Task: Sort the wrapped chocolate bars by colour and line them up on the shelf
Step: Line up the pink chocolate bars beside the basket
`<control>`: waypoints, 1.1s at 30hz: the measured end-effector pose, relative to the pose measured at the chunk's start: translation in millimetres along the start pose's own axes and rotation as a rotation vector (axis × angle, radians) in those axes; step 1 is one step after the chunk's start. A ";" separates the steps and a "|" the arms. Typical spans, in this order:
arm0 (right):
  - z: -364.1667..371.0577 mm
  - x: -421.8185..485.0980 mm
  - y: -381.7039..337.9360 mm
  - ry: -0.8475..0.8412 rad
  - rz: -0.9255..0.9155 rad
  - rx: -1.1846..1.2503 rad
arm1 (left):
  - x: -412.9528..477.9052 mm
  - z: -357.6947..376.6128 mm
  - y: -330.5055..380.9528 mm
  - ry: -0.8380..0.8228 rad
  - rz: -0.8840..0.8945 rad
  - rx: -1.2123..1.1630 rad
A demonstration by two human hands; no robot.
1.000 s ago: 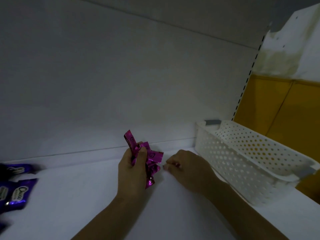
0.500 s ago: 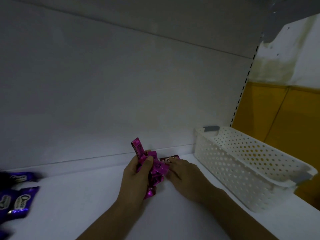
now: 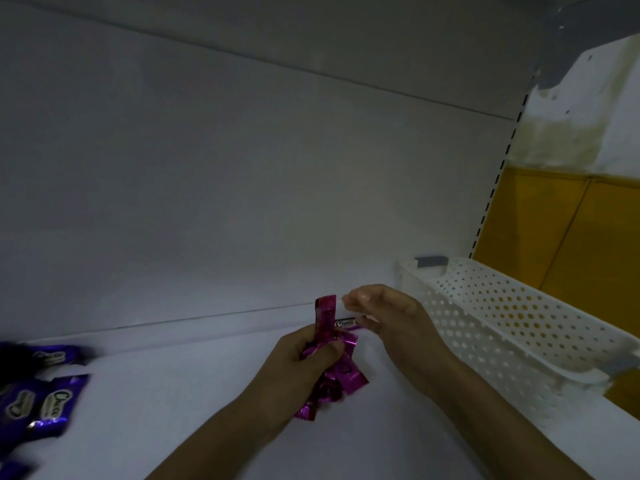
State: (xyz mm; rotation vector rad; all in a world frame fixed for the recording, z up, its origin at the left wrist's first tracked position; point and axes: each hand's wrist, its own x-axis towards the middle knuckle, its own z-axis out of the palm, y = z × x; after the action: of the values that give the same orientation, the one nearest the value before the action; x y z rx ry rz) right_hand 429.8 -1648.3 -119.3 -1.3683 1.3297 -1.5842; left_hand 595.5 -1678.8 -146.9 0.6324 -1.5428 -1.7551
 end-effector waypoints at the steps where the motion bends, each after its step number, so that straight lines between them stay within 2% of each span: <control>1: -1.3 0.1 -1.4 -0.037 -0.001 0.007 | 0.3 0.1 0.6 -0.004 -0.001 -0.006; 3: 2.4 -3.3 -0.6 -0.176 -0.011 -0.040 | 0.9 0.9 0.4 -0.021 0.014 0.011; 4: 5.7 -5.2 0.6 -0.191 -0.025 -0.070 | 1.2 1.5 -0.3 -0.025 0.031 0.051; 6: 9.7 -4.2 -1.4 -0.079 -0.056 -0.064 | 1.4 2.9 -1.8 -0.005 0.052 0.111; 8: 3.9 -1.8 -2.8 0.057 -0.052 -0.024 | 1.4 3.6 -2.7 0.054 0.046 0.069; 14: -5.0 6.7 -6.2 0.118 0.085 0.117 | 4.9 4.1 -0.2 0.306 0.047 -0.177; 17: -1.7 5.3 0.0 0.131 -0.009 -0.116 | 4.5 3.7 -0.3 0.319 0.049 -0.169; 21: -3.0 5.1 9.5 0.122 -0.028 -0.291 | 5.5 4.9 -2.0 0.347 0.068 -0.186; 25: -10.6 3.6 22.3 -0.004 -0.039 -0.725 | 10.4 -1.9 -8.4 0.643 0.206 -0.066; 27: -16.5 4.0 27.4 -0.054 0.004 -0.815 | 10.5 -5.1 -9.6 0.739 0.224 -0.060; 30: -21.1 13.3 26.4 -0.052 0.048 -0.905 | 11.0 -6.0 -8.6 0.754 0.211 -0.078; 33: -20.4 28.4 15.0 -0.132 0.083 -1.069 | 13.1 -6.1 -11.4 0.734 0.206 -0.050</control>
State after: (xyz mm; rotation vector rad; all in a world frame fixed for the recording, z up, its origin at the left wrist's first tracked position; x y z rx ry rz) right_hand 401.2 -1673.0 -123.9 -1.8992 2.2364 -0.6458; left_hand 589.7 -1692.3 -158.0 0.9247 -1.0023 -1.2004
